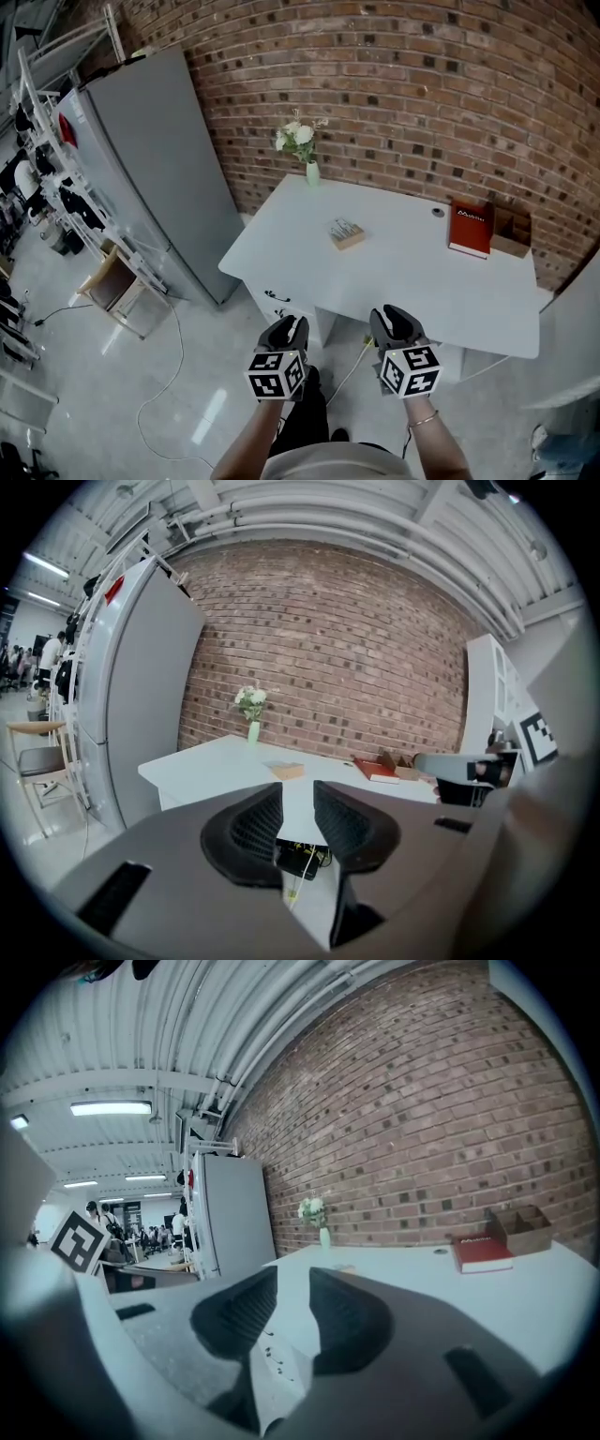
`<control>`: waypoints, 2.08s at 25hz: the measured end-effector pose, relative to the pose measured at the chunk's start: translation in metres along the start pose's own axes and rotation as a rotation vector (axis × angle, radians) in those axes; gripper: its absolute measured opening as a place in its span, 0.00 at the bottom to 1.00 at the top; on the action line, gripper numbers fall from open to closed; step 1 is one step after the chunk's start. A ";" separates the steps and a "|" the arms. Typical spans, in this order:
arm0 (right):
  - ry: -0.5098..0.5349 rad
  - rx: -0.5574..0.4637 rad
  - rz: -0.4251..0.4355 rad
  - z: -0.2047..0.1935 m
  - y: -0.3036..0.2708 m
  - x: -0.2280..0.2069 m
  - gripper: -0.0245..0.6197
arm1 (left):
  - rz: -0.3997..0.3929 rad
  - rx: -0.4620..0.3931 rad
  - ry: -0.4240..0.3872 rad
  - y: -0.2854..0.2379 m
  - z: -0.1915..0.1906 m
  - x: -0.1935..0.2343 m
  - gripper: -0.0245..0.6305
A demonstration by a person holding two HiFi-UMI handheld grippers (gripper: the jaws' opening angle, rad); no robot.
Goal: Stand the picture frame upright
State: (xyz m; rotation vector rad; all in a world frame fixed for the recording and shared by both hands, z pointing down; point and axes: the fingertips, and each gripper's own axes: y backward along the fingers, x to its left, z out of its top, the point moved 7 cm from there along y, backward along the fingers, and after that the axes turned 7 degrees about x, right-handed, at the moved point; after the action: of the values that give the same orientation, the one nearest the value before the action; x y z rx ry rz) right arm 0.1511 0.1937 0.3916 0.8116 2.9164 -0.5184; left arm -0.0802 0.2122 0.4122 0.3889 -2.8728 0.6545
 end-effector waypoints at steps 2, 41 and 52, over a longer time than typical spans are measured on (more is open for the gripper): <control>-0.003 0.007 0.002 0.002 -0.013 -0.002 0.19 | -0.003 0.007 -0.005 -0.012 0.004 0.009 0.19; 0.026 0.088 -0.230 0.087 -0.268 -0.086 0.19 | -0.192 0.075 -0.147 -0.288 0.142 0.133 0.19; 0.037 0.162 -0.189 0.092 -0.311 -0.123 0.19 | -0.152 0.138 -0.106 -0.337 0.148 0.141 0.19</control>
State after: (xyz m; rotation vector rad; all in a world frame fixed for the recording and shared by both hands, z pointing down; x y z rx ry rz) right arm 0.0946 -0.1476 0.4184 0.5670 3.0335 -0.7715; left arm -0.1330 -0.1767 0.4466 0.6728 -2.8669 0.8296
